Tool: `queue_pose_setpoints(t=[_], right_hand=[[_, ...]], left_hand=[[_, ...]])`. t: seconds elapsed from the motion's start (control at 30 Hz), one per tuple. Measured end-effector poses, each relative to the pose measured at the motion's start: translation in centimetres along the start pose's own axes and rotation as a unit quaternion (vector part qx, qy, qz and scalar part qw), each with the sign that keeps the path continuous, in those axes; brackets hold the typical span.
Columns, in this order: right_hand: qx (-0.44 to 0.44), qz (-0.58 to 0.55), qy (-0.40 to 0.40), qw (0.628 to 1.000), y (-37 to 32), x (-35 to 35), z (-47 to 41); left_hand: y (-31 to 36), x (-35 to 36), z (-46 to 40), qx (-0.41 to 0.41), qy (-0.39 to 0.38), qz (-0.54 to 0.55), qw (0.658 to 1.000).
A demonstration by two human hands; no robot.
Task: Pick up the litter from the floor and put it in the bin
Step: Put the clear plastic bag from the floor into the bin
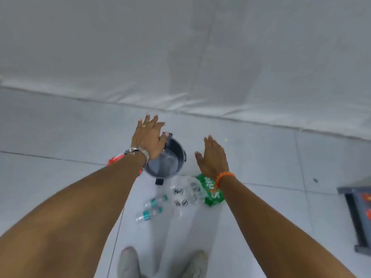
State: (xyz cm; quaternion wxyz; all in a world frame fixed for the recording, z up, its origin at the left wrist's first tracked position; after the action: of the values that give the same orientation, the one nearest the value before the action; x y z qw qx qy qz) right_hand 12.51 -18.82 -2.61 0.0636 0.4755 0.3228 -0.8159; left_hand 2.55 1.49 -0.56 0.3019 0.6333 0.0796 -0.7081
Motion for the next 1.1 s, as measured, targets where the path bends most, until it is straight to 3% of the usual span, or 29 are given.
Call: queue_pose_setpoints(t=[0.17,0.33,0.53,0.67,0.9,1.0,1.1], right_hand=[[0.073,-0.015,-0.111,0.991,8.8,17.9,2.2],[0.070,0.050,-0.238,0.967,14.1,29.7,1.7],[0.111,0.147,-0.319,0.930,18.0,38.3,-0.1],[0.176,0.105,-0.336,0.920,19.5,42.5,-1.5],[0.161,-0.027,-0.231,0.959,19.1,42.3,-1.5],[0.191,-0.124,-0.080,0.971,17.3,38.2,0.4],[0.161,-0.135,0.097,0.973,14.3,31.3,3.2]], left_hand=[[-6.9,14.7,0.9,-0.075,-0.021,0.049,0.996],[-12.8,24.5,-0.3,-0.128,-0.017,0.078,0.988],[-16.5,30.8,-2.1,-0.088,0.000,0.053,0.995],[-17.9,33.2,-2.4,-0.075,0.014,0.057,0.995],[-18.7,34.9,-2.3,-0.073,0.021,0.062,0.995],[-18.8,34.6,-2.2,-0.068,0.014,0.040,0.997],[-18.9,34.4,-2.3,-0.068,-0.005,0.006,0.998]])
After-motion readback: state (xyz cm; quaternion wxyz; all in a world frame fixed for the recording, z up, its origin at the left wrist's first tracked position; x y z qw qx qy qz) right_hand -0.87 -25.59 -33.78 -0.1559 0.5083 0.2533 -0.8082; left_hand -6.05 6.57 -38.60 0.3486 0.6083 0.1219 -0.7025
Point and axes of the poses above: each hand's wrist, its own z-axis away from the middle knuckle, its own x-axis out of the palm, y = z × x, the point moved 3 cm from there along -z, towards the middle knuckle, and after that the axes turned 6 degrees about -z, right-handed, at the moved point
